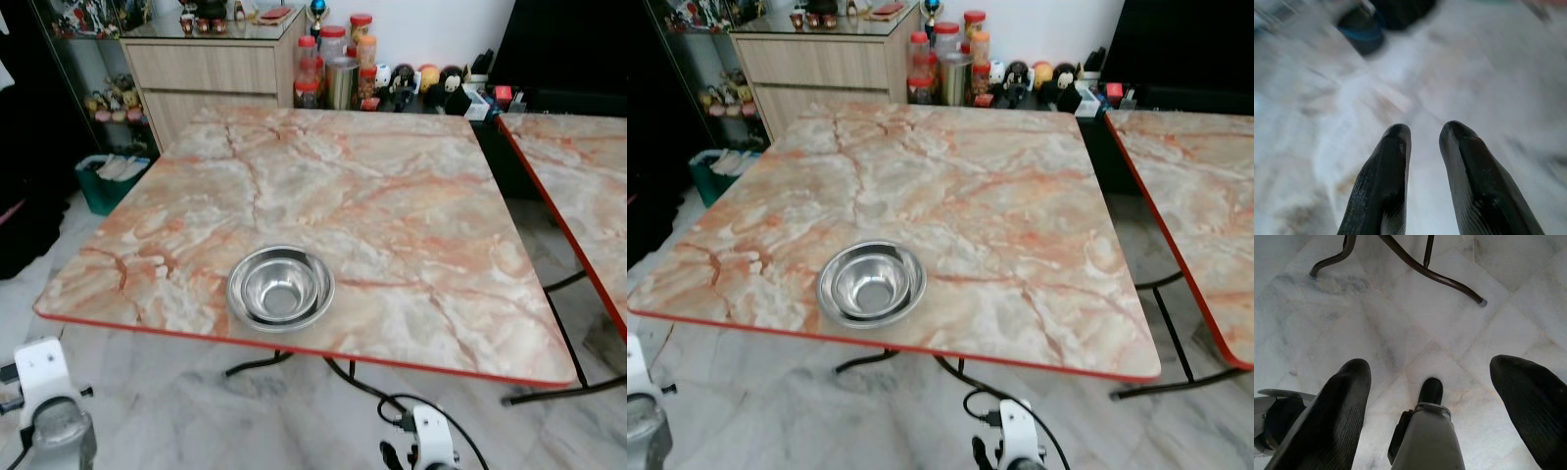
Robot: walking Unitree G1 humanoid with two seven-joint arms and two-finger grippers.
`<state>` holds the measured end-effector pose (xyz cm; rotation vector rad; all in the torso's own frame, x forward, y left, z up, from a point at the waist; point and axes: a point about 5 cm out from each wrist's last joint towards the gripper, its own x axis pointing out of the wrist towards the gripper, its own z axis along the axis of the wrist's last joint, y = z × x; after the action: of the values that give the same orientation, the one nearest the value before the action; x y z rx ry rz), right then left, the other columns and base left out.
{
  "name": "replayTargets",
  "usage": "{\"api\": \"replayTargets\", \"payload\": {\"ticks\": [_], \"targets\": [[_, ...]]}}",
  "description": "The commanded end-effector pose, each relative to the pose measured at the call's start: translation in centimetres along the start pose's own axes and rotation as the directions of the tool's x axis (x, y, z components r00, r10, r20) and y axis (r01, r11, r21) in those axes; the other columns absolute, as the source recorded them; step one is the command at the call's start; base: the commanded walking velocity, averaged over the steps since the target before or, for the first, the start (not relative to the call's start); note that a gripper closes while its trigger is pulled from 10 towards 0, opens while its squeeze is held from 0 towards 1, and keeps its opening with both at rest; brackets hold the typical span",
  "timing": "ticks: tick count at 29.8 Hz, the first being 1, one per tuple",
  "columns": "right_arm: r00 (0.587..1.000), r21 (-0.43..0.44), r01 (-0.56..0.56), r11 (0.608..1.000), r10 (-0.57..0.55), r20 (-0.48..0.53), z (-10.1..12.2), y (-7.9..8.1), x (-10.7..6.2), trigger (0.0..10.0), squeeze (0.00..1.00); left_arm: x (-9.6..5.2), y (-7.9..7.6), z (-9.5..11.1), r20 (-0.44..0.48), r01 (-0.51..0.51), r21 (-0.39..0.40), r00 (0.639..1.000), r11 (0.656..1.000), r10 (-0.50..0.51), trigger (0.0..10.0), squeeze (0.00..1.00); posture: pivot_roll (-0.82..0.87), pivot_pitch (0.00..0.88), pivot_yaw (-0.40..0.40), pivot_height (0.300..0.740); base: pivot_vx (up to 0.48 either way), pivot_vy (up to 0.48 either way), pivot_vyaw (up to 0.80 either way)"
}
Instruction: Setting the table
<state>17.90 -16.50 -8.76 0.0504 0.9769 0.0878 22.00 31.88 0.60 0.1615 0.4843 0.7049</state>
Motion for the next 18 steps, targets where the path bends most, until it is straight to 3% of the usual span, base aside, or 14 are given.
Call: {"api": "replayTargets", "payload": {"ticks": [1, 2, 5, 8, 13, 18], "targets": [[1.000, 0.009, 0.003, 1.000, -0.003, 0.009, 0.2, 0.0, 0.0, 10.0, 0.00, -0.7, -2.2, -1.6, -0.065, 0.129, 0.016, 0.990, 0.992, -0.128, 10.0, 0.00, 0.08, 0.000, 0.011, 0.740, 0.000, 0.000, 0.00], [1.000, 0.009, 0.003, 1.000, -0.003, 0.009, 0.2, 0.0, 0.0, 10.0, 0.00, -0.7, -2.2, -1.6, -0.065, 0.129, 0.016, 0.990, 0.992, -0.128, 10.0, 0.00, 0.08, 0.000, 0.011, 0.740, 0.000, 0.000, 0.00], [1.000, 0.008, 0.002, 1.000, -0.002, 0.008, 0.2, 0.0, 0.0, 10.0, 0.00, -2.1, -5.3, -3.8, -0.183, 0.329, -0.002, 0.928, 0.944, -0.324, 10.0, 0.00, 0.08, 0.000, 0.009, 0.740, 0.000, 0.000, 0.00], [1.000, 0.005, 0.001, 1.000, -0.001, 0.008, 0.3, -0.1, 0.0, 10.0, 0.00, -3.0, -7.1, -4.6, -0.210, 0.417, 0.005, 0.889, 0.909, -0.407, 10.0, 0.00, 0.07, 0.000, 0.008, 0.740, 0.000, 0.000, 0.00], [1.000, 0.004, 0.001, 1.000, -0.001, 0.010, 0.3, 0.0, 0.0, 10.0, 0.00, -3.7, -8.2, -5.4, -0.248, 0.446, -0.007, 0.866, 0.895, -0.434, 10.0, 0.00, 0.07, 0.000, 0.008, 0.740, 0.000, 0.000, 0.00], [1.000, 0.002, 0.001, 1.000, -0.001, 0.011, 0.4, 0.0, 0.1, 10.0, 0.00, -4.6, -9.0, -6.5, -0.307, 0.488, 0.037, 0.836, 0.872, -0.455, 10.0, 0.00, 0.06, 0.000, 0.009, 0.740, 0.000, 0.000, 0.00]]}}
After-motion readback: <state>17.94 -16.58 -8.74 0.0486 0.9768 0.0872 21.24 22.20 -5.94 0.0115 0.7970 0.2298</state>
